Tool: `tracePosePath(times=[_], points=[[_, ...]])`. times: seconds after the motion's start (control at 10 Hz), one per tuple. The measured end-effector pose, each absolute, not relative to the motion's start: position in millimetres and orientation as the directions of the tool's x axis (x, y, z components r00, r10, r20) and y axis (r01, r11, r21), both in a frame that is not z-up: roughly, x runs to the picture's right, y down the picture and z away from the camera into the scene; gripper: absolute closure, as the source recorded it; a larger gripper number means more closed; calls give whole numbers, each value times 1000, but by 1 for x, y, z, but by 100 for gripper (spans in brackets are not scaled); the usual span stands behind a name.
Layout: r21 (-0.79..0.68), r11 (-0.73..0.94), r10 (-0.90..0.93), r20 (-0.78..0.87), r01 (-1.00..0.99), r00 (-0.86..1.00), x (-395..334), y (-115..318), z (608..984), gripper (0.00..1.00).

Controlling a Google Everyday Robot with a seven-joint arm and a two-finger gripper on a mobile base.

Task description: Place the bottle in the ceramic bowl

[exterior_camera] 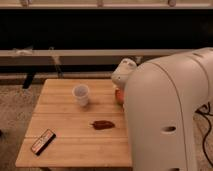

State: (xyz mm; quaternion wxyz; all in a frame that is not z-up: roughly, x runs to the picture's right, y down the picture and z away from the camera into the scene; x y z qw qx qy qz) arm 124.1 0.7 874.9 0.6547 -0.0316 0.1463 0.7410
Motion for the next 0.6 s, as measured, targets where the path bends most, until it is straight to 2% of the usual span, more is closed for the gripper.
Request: tracePosePath(times=[0.6], points=[[177,-102,961,-239,-979,-143,126,1,875,20]])
